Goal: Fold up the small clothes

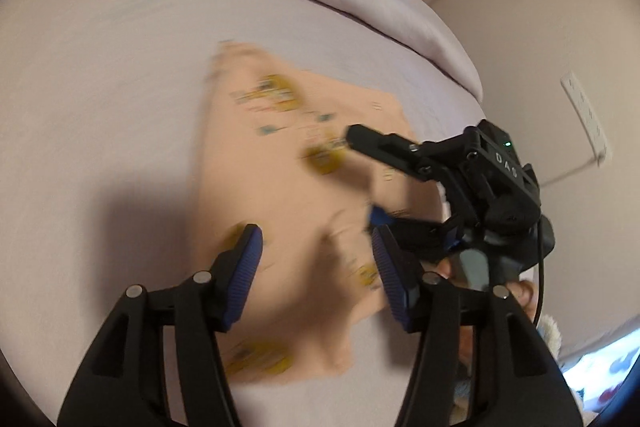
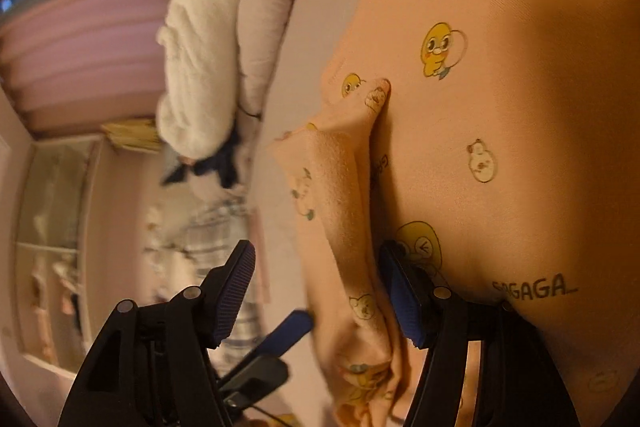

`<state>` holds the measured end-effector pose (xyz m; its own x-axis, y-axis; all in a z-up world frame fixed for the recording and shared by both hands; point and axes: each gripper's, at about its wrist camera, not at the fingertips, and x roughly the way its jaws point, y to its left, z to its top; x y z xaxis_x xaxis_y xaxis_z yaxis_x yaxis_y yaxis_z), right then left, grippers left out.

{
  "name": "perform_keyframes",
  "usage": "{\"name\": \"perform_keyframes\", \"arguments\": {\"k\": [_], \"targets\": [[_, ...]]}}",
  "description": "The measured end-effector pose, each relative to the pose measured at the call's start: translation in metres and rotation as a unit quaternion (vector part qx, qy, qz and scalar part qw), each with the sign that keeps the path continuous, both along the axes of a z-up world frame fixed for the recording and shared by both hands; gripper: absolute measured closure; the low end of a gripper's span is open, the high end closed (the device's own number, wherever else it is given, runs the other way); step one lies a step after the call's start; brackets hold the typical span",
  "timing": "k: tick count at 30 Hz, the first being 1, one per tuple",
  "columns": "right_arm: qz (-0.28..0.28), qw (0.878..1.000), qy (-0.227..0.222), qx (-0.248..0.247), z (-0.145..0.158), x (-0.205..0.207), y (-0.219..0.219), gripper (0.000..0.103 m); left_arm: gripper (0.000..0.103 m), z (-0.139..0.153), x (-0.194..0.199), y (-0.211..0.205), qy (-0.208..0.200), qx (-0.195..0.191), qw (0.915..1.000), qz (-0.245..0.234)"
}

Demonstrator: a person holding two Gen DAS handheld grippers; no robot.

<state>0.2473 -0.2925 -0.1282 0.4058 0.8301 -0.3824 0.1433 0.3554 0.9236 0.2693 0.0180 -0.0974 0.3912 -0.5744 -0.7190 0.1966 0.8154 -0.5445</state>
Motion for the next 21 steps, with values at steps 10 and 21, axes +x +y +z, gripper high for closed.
{"name": "perform_keyframes", "arguments": {"k": [10,21], "targets": [[0.007,0.991,0.003,-0.132,0.004,0.013,0.023,0.092,0.046,-0.028,-0.043,0.057,0.035,-0.063,0.9951,0.068],[0.002,0.969,-0.102,-0.224,0.077,0.022,-0.016,0.094,0.046,-0.027,-0.05,0.051,0.042,-0.057,0.9967,0.04]]}}
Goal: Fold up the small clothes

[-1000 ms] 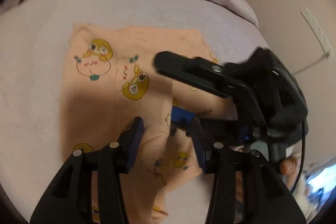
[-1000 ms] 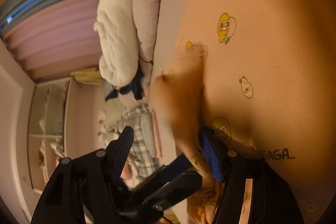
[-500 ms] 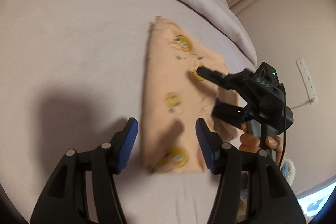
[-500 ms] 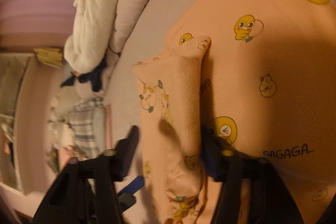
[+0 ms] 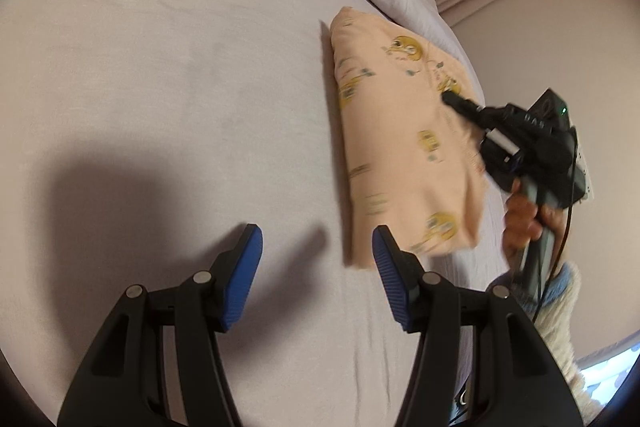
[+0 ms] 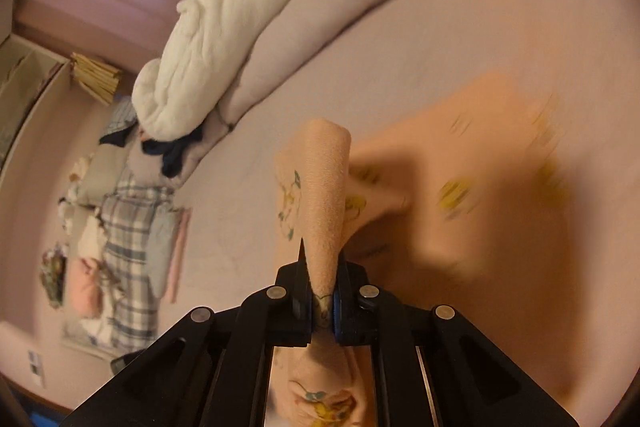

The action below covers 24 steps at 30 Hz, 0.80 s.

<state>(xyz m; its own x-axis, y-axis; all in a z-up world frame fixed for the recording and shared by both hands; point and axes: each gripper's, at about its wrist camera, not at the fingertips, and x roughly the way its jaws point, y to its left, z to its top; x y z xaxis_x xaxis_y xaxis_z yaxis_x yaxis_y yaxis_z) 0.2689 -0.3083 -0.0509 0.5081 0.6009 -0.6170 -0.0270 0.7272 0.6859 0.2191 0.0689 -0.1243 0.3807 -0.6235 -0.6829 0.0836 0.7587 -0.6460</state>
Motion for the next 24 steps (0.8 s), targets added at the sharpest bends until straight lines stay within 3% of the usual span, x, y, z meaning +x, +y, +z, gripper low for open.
{"name": "perform_keyframes", "arguments": {"k": [6,17,21,24], "targets": [[-0.048,0.998,0.004,-0.048,0.0,0.005,-0.056,0.094,0.046,0.0,0.015,-0.032,-0.003,0.006,0.9996,-0.029],[-0.066,0.996,0.033,-0.042,-0.032,0.007,-0.08,0.093,0.046,0.023,0.039,-0.106,-0.046,0.053,0.9932,-0.093],[-0.096,0.987,-0.026,-0.126,-0.001,-0.011,-0.08,0.088,0.046,0.031,0.036,-0.122,-0.079,0.077,0.9892,-0.096],[-0.06,0.983,-0.09,-0.151,0.025,-0.032,-0.07,0.088,0.048,0.033,0.035,-0.127,-0.099,0.073,0.9876,-0.098]]}}
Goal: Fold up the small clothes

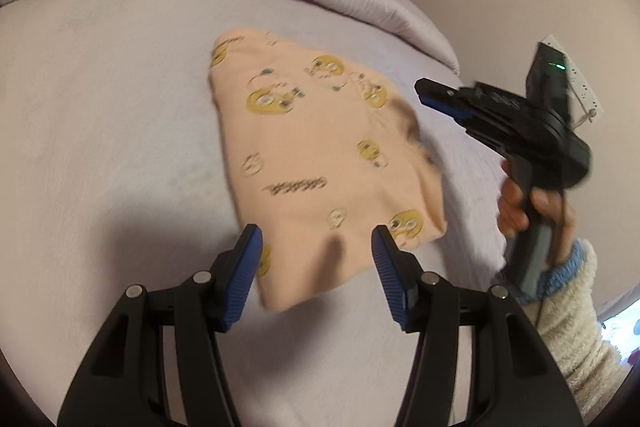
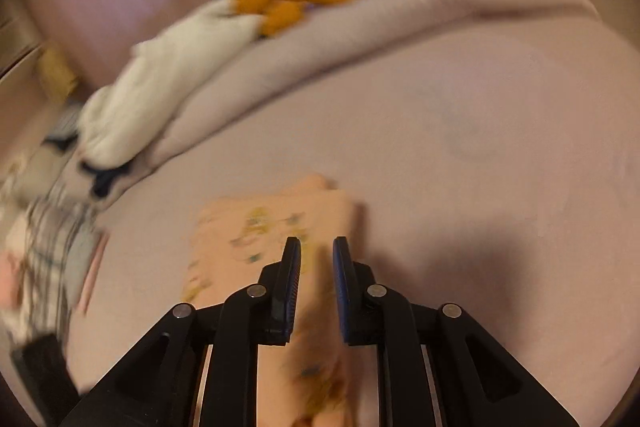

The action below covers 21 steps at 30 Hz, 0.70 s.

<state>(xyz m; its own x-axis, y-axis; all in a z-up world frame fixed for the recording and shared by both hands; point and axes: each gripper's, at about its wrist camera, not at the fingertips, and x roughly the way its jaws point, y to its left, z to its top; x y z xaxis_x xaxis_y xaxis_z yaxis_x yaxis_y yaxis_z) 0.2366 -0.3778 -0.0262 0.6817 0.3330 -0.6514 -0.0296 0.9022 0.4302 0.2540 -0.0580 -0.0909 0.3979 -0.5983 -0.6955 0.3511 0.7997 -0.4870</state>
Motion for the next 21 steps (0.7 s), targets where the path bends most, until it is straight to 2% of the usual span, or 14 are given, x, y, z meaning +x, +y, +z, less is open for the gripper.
{"name": "perform_keyframes", "arguments": {"k": [3,6,9,12,15,17,21], "targets": [[0.073,0.997,-0.011,-0.026,0.007,-0.011,0.022,0.088,0.048,-0.004,0.006,-0.013,-0.004,-0.008,0.9999,-0.011],[0.105,0.993,0.007,-0.049,-0.002,-0.003,0.041,0.088,0.051,-0.017,0.008,-0.028,0.006,0.005,0.9997,-0.022],[0.097,0.992,0.043,-0.062,-0.022,0.016,0.045,0.088,0.057,-0.034,0.012,-0.034,0.017,0.035,0.9989,-0.027],[0.064,0.993,0.074,-0.068,-0.042,0.032,0.037,0.09,0.057,-0.034,0.011,-0.033,0.015,0.039,0.9985,-0.035],[0.039,0.996,0.074,-0.037,-0.047,0.04,0.022,0.092,0.057,-0.035,0.007,-0.031,0.01,0.048,0.9978,-0.043],[0.024,0.996,0.081,-0.03,-0.048,0.045,0.019,0.098,0.057,-0.035,0.004,-0.032,0.002,0.055,0.9975,-0.045],[0.013,0.996,0.083,-0.016,-0.04,0.038,0.017,0.098,0.057,-0.038,0.005,-0.029,0.008,0.046,0.9982,-0.037]]}}
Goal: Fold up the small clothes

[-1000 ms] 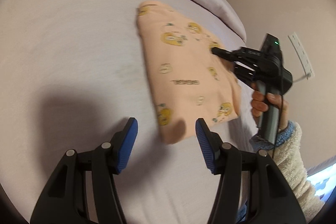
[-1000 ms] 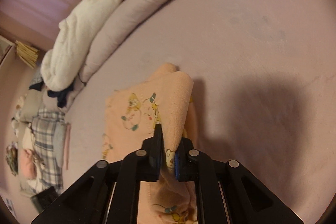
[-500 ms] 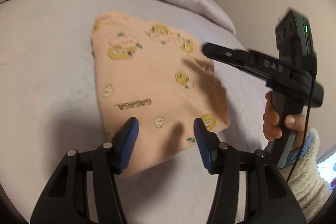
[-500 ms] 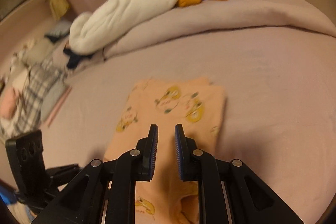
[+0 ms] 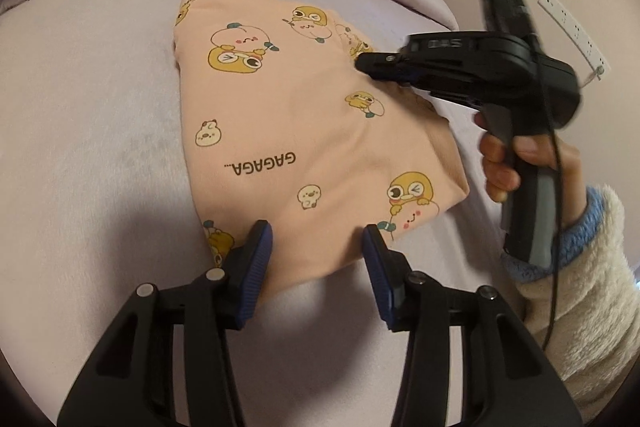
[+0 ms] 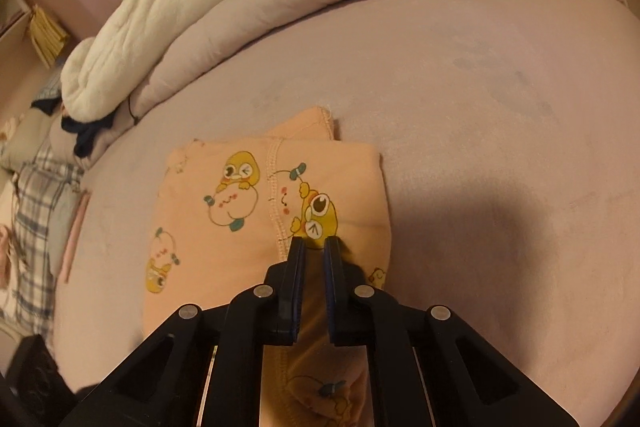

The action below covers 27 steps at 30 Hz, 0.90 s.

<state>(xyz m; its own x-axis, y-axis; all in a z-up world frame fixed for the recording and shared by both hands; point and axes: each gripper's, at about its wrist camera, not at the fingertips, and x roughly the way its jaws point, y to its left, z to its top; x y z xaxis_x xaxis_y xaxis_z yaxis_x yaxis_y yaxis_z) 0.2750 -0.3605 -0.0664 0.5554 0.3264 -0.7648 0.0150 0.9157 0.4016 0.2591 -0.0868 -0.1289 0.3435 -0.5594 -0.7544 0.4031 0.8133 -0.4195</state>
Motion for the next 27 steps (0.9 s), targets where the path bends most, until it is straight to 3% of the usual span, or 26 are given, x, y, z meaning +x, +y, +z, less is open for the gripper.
{"name": "perform_keyframes", "arguments": {"k": [4,9,11,15,18,22,27], "targets": [[0.02,0.998,-0.054,-0.023,0.025,-0.033,0.009,0.087,0.057,-0.004,0.002,0.01,0.013,-0.018,0.9997,0.005],[0.085,0.992,-0.085,-0.024,0.034,-0.077,0.022,0.086,0.057,-0.001,-0.003,0.016,0.02,-0.031,0.9992,0.015],[0.112,0.99,-0.077,-0.036,0.026,-0.089,0.032,0.086,0.057,-0.002,-0.002,0.018,0.024,-0.035,0.999,0.018],[0.129,0.987,-0.02,-0.09,-0.01,-0.092,0.041,0.086,0.057,0.0,0.001,0.019,0.035,-0.039,0.9984,0.023],[0.125,0.989,-0.037,-0.068,-0.012,-0.1,0.032,0.085,0.059,0.009,0.005,0.024,0.049,-0.042,0.997,0.043],[0.128,0.991,-0.046,-0.02,-0.013,-0.101,0.026,0.066,0.059,0.043,0.022,0.029,0.002,-0.042,0.9972,0.061],[0.123,0.988,-0.084,-0.043,-0.017,-0.11,0.035,0.066,0.061,0.05,0.079,0.015,0.005,-0.037,0.9971,0.066]]}}
